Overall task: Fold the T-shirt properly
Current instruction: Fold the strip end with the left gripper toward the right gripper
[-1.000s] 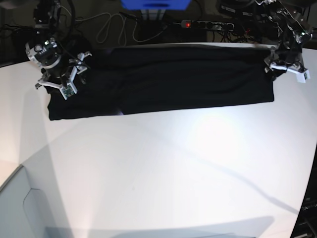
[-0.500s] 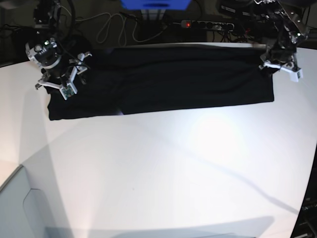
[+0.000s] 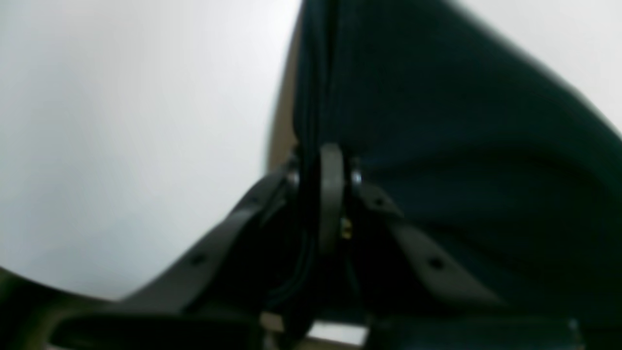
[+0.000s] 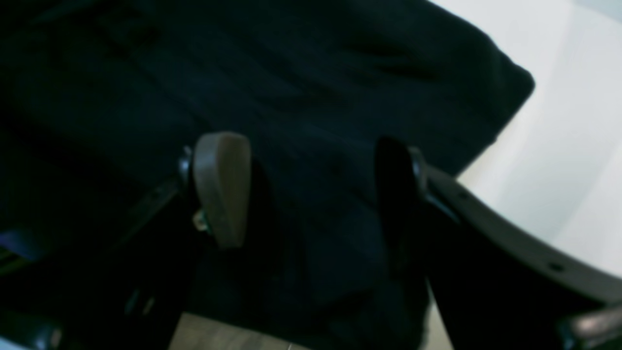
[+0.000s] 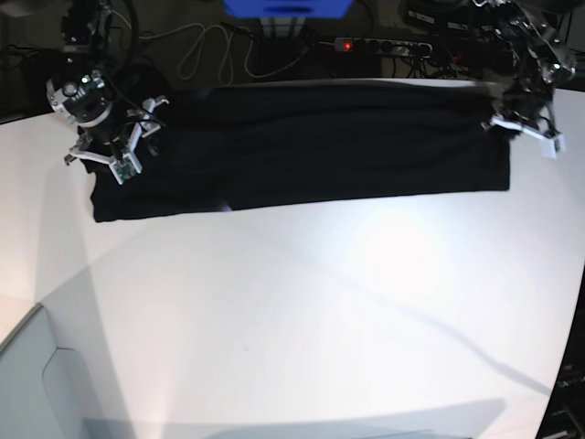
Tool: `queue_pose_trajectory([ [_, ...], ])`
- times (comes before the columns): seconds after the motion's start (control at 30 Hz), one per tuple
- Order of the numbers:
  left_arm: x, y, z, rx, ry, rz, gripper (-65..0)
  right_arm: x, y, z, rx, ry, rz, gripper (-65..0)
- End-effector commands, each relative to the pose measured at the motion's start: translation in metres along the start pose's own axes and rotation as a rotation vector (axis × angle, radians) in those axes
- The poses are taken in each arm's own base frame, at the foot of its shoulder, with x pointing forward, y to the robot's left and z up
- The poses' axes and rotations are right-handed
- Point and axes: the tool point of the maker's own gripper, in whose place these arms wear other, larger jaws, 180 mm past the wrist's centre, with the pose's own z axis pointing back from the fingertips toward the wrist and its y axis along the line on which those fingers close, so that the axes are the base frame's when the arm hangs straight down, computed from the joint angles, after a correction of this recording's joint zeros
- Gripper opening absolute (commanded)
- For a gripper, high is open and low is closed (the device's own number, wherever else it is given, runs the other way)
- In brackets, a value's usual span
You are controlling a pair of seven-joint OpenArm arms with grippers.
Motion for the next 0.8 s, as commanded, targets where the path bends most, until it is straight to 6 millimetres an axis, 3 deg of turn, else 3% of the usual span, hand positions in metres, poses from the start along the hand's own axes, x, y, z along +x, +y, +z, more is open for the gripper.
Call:
queue_pose_trajectory([
  [0.0, 0.030, -0.006, 0.009, -0.009, -0.092, -0.042, -65.0, 0.009, -0.004, 0.003, -0.005, -0.033, 0.016, -26.0],
  [0.13, 0.062, -0.032, 0.029, -0.030, -0.188, -0.139, -65.0, 0.009, -0.004, 0.003, -0.005, -0.033, 0.016, -26.0],
  [0.2, 0.068, -0.042, 0.036, -0.040, -0.217, -0.161, -65.0, 0.009, -0.005, 0.003, -0.007, -0.032, 0.015, -26.0],
  [0.4, 0.038, -0.082, 0.025, -0.139, -0.151, -0.170, -65.0, 0.007, -0.004, 0.004, -0.004, -0.028, 0.015, -26.0],
  [0.53, 0.013, -0.124, 0.018, -0.249, -0.097, -0.193, -65.0, 0.006, -0.003, 0.004, -0.004, -0.026, 0.015, -26.0],
  [0.77, -0.010, -0.187, 0.023, -0.405, -0.061, -0.218, -65.0, 0.006, -0.004, 0.004, -0.006, -0.026, 0.015, -26.0],
])
